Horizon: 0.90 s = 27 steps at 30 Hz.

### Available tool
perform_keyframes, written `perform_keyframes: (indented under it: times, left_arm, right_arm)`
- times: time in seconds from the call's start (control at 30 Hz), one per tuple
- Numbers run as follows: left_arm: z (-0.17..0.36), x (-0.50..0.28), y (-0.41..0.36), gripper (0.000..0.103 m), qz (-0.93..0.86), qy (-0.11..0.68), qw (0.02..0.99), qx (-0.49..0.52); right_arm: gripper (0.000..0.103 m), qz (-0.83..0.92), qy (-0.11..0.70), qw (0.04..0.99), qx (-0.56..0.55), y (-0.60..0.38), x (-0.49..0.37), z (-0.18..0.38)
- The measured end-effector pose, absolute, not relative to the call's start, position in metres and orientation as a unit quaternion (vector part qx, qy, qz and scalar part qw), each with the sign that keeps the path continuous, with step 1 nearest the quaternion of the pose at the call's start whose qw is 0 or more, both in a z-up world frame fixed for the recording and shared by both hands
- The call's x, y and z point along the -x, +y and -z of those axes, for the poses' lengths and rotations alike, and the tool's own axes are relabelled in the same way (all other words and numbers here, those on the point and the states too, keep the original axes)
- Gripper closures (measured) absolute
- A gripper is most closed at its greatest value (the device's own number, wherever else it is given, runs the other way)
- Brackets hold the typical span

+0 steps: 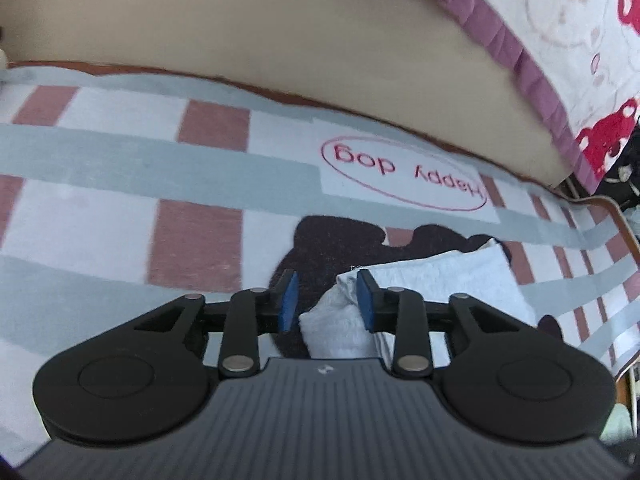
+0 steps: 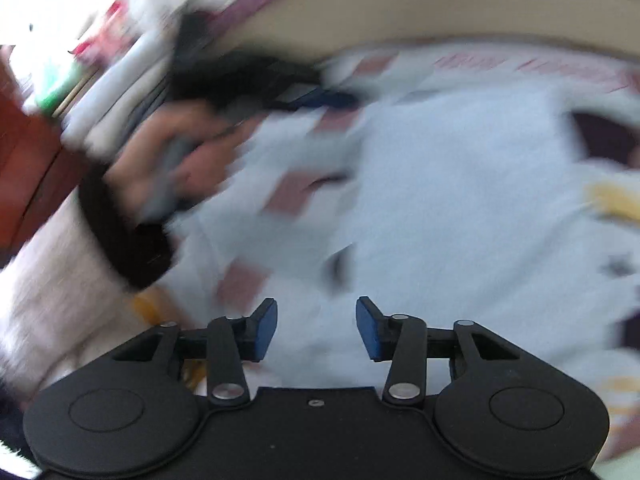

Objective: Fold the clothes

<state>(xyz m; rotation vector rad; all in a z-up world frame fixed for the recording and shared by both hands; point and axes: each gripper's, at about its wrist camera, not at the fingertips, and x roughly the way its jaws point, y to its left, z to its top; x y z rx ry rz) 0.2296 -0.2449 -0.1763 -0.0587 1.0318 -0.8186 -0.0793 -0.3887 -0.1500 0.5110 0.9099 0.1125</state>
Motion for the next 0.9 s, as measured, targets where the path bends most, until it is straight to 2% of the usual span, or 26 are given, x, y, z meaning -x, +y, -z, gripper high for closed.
perform_keyframes:
  times: [0.07, 0.2, 0.43, 0.53, 0.57, 0.77, 0.87, 0.9]
  left_arm:
    - [0.175, -0.226, -0.235, 0.056, 0.386, 0.502, 0.773, 0.044]
    - [0.194, -0.207, -0.227, 0.056, 0.393, 0.568, 0.72, 0.064]
    - [0.213, -0.167, -0.231, 0.053, 0.397, 0.585, 0.705, 0.057]
    - [0.222, -0.165, -0.233, 0.043, 0.41, 0.592, 0.691, 0.062]
    - [0.224, -0.166, -0.234, 0.043, 0.412, 0.596, 0.687, 0.058]
    - [0.225, -0.175, -0.239, 0.034, 0.435, 0.582, 0.683, 0.071]
    - [0.22, -0.169, -0.245, 0.034, 0.446, 0.546, 0.708, 0.05]
    - [0.218, -0.168, -0.247, 0.035, 0.449, 0.533, 0.716, 0.043]
  right_arm:
    - [0.05, 0.014, 0.421, 0.872, -0.249, -0.421, 0.093, 0.145]
    - [0.044, 0.077, 0.412, 0.864, -0.278, -0.471, 0.113, 0.157]
    - [0.044, 0.066, 0.433, 0.841, -0.317, -0.5, 0.096, 0.196]
    - [0.044, 0.045, 0.442, 0.836, -0.32, -0.503, 0.078, 0.207]
    - [0.043, 0.038, 0.445, 0.835, -0.322, -0.505, 0.071, 0.21]
    - [0.037, -0.019, 0.424, 0.83, -0.362, -0.529, 0.045, 0.223]
    - [0.037, -0.033, 0.414, 0.822, -0.389, -0.538, 0.043, 0.228]
    - [0.04, -0.034, 0.413, 0.822, -0.392, -0.538, 0.042, 0.228]
